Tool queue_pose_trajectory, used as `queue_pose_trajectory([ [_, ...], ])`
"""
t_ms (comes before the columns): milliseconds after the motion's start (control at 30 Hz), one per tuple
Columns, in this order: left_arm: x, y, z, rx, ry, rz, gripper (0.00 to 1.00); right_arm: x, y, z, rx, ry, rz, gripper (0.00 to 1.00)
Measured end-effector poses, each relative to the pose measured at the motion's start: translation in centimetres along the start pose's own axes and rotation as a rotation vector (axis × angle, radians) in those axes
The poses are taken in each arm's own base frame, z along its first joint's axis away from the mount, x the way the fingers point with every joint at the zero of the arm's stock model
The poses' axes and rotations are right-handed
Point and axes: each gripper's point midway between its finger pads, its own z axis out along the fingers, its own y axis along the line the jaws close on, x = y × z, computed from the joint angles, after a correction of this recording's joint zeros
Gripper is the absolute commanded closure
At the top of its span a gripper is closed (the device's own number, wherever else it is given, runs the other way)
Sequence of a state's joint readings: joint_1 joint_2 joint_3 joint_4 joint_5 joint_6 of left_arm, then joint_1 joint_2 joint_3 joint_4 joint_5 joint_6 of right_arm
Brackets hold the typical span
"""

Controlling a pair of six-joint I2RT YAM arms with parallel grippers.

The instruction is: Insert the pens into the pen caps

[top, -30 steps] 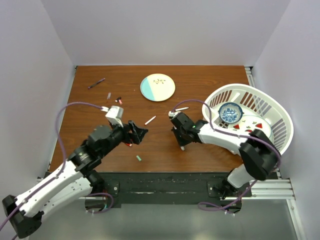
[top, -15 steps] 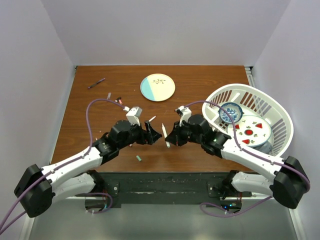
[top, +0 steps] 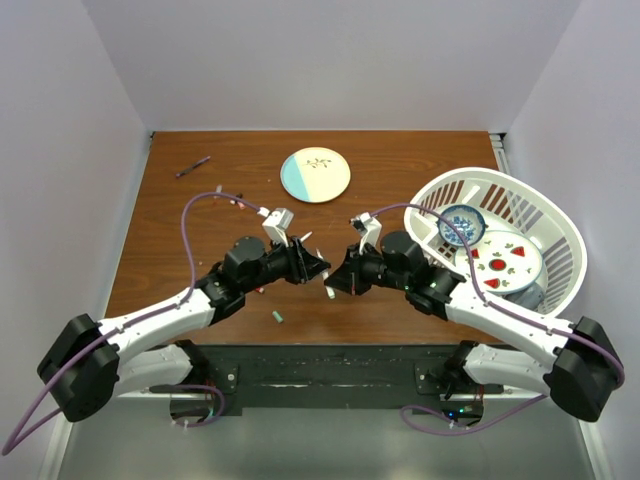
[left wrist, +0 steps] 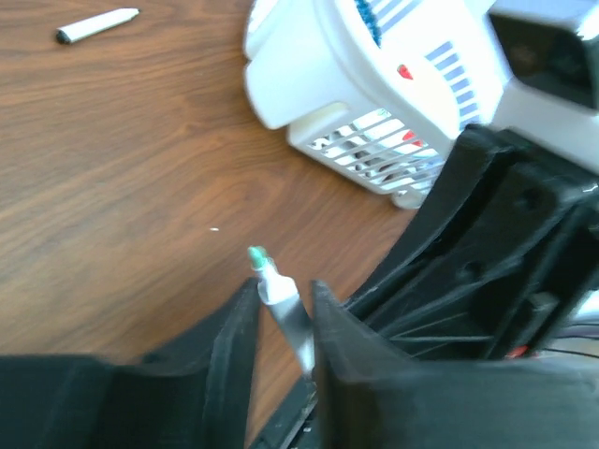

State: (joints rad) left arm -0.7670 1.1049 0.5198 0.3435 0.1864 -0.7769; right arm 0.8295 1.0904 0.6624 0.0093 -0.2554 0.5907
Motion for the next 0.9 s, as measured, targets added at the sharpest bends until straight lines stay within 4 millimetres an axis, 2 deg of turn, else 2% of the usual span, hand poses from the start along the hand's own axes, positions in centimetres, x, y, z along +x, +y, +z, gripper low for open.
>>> queue_pose_trajectory([
  [67, 0.0, -0.6, 0.0, 0.03, 0.003, -0.003, 1.0, 0.3, 0.0, 0.1, -0.005, 0.005, 0.0, 0.92],
  [100, 0.0, -1.0, 0.0, 0.049, 0.006, 0.001, 1.0, 0.4, 0.0, 0.1, -0.011, 0.007, 0.0, 0.77],
  [200, 0.0, -1.7, -0.1, 0.083, 0.013, 0.005, 1.0, 0.4, 0.4, -0.2, -0.027, 0.004, 0.004, 0.58],
  [333, -0.4, -2.8, -0.5, 0.13, 0.005, 0.015, 1.0, 0.8, 0.8, -0.6, -0.063, 0.004, 0.004, 0.5],
  [567, -1.6, -4.9, -1.7, 0.212, -0.032, 0.031, 1.0, 2.3, 1.4, -0.9, -0.148, 0.005, 0.02, 0.53],
  [800, -1.3, -5.6, -2.4, 0.261, -0.039, 0.005, 1.0, 1.7, 3.1, -0.8, -0.258, -0.043, 0.055, 0.62],
  [867, -1.1, -5.7, -2.6, 0.273, -0.035, -0.008, 1.0, 1.3, 3.6, -0.8, -0.282, -0.062, 0.061, 0.68],
  [900, -1.0, -5.7, -2.7, 0.276, -0.033, -0.015, 1.0, 1.1, 3.8, -0.8, -0.293, -0.073, 0.064, 0.83],
])
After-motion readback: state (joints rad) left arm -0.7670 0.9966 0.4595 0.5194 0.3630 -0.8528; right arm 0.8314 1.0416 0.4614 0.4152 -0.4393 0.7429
